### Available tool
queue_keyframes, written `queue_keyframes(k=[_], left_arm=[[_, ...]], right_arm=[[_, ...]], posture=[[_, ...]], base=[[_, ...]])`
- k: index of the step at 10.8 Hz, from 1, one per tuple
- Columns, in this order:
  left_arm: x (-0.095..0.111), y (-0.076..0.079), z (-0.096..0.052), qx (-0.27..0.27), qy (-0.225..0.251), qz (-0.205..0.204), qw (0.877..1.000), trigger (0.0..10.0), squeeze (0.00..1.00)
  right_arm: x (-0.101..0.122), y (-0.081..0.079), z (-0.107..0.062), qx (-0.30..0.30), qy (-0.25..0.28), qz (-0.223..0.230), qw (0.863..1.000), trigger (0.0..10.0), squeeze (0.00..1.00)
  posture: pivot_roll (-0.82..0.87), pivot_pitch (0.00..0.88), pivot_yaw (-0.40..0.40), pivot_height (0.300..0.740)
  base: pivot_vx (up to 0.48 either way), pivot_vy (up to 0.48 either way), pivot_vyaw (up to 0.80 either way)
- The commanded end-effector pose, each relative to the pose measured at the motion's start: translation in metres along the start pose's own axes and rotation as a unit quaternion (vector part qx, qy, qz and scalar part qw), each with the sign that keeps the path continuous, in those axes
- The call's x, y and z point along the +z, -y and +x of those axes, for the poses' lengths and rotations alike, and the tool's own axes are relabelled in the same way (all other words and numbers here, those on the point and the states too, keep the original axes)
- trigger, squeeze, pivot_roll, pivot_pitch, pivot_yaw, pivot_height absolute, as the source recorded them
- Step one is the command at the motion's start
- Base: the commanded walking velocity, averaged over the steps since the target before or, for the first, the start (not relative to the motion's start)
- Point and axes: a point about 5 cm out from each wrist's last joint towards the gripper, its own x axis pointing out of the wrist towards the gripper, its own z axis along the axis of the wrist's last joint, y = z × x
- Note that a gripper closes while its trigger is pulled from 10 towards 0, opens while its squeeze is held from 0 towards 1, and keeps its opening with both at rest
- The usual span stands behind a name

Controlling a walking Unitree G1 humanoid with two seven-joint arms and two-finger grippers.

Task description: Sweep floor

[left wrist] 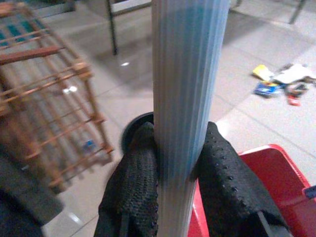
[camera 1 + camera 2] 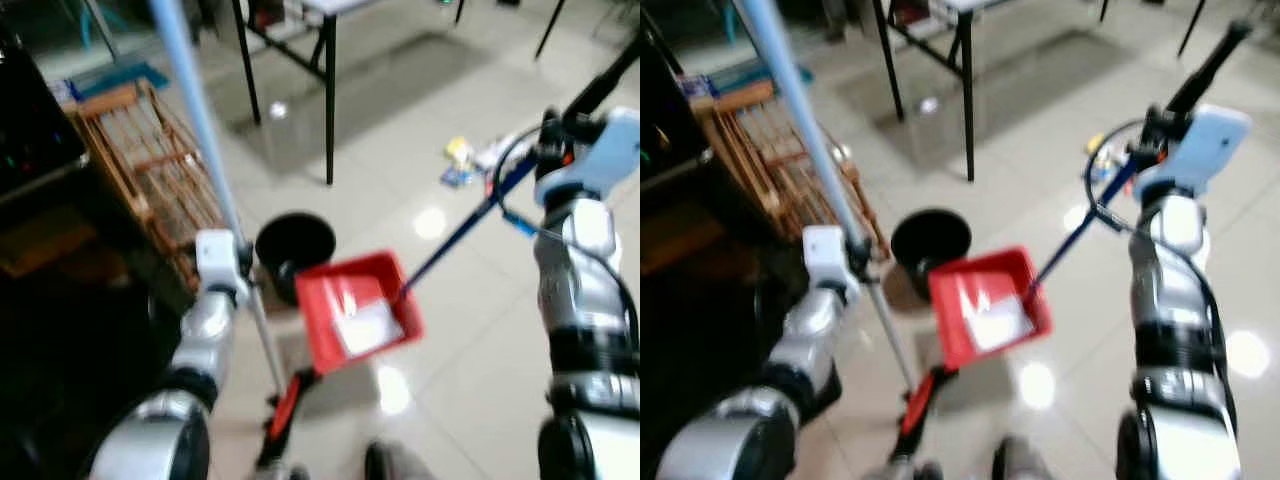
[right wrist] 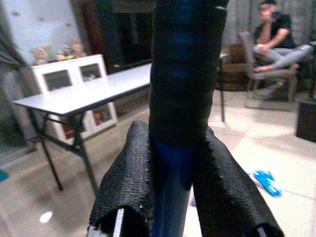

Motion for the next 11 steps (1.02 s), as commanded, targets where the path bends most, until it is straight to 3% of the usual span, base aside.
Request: queue_keyframes(k=[1, 11], left_arm=[[0.0038, -0.0043, 0.0007, 0.005, 0.008, 0.002, 1.0, 10.0, 0.0], [0.0046, -0.0033, 0.0013, 0.002, 0.008, 0.004, 1.0, 10.0, 0.0]], right_arm=[[0.0199, 0.0005, 0.0045, 0.003, 0.04, -0.007, 0.999, 10.0, 0.0], [0.0176, 0.0012, 0.0023, 0.0, 0.038, 0.002, 0.999, 10.0, 0.0]], posture=[[-0.03, 0.194, 0.039, 0.74], [-0.04, 0.19, 0.043, 0.74]], base=[[0.379, 0.0, 0.0], [0.382, 0.0, 0.0]])
